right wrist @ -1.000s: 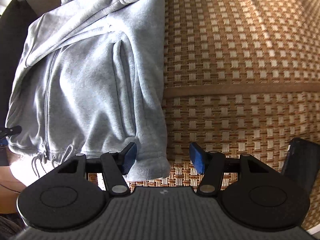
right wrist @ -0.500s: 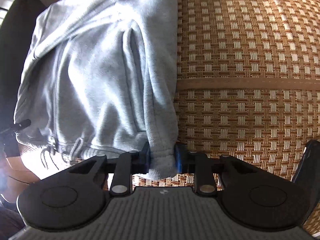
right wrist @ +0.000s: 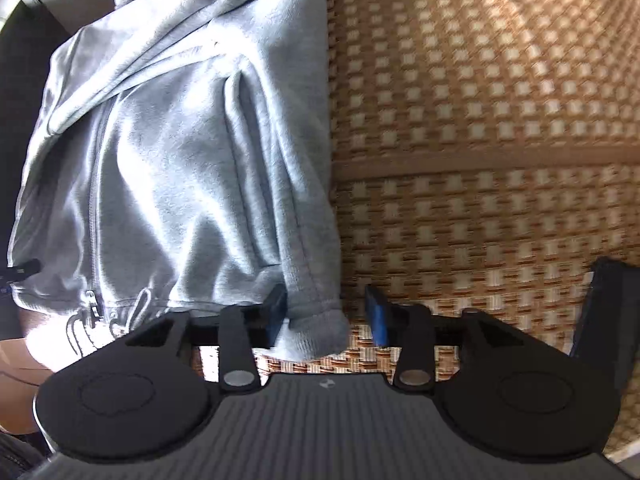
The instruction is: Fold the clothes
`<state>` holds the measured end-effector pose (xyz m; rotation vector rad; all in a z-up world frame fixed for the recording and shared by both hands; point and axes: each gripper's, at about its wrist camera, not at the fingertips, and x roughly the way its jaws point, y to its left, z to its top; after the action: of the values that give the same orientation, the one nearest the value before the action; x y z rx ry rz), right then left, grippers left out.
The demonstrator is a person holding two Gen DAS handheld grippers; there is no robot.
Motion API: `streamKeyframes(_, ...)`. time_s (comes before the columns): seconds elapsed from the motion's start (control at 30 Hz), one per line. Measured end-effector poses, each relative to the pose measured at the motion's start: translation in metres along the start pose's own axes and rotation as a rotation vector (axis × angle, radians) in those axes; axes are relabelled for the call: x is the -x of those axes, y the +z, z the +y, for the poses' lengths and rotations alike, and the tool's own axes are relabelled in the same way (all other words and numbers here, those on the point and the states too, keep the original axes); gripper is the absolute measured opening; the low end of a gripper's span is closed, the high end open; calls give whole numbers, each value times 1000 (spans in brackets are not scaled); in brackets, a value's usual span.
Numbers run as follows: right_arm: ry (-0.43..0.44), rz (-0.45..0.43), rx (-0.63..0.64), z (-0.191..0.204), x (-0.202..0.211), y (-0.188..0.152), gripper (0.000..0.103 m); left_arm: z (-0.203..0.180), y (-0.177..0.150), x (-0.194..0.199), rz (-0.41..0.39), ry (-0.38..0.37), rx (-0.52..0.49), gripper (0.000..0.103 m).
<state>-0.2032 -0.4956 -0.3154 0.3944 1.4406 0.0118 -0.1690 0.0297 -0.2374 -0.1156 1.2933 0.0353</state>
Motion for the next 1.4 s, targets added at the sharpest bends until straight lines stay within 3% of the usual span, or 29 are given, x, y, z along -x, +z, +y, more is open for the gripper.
streamKeyframes(0.1, -27, -119, 59, 18, 31, 6, 60, -3, 0, 25, -33, -7, -37, 74)
streamKeyframes(0.2, 18, -226, 116, 38, 48, 29, 66, -5, 8, 43, -81, -53, -12, 75)
streamKeyframes(0.33, 32, -315, 156, 53, 34, 85, 68, -12, 23, 49, -136, -103, 55, 75)
streamKeyframes(0.5, -6, -433, 137, 64, 12, 136, 68, -44, 46, 29, -151, -190, 22, 75)
streamKeyframes(0.7, -62, -425, 133, 58, -8, 163, 68, -91, 75, 1, -193, -241, -22, 76)
streamKeyframes(1.1, -15, -364, 147, 64, -25, 172, 67, -97, 72, -12, -133, -137, -66, 77)
streamKeyframes(1.17, 15, -335, 146, 63, -27, 173, 45, -98, 72, -15, -129, -136, -59, 77)
streamKeyframes(1.23, 39, -333, 142, 62, -24, 172, 37, -100, 72, -16, -131, -130, -55, 77)
streamKeyframes(1.4, 95, -365, 158, 59, -3, 163, 31, -100, 72, -17, -125, -124, -70, 78)
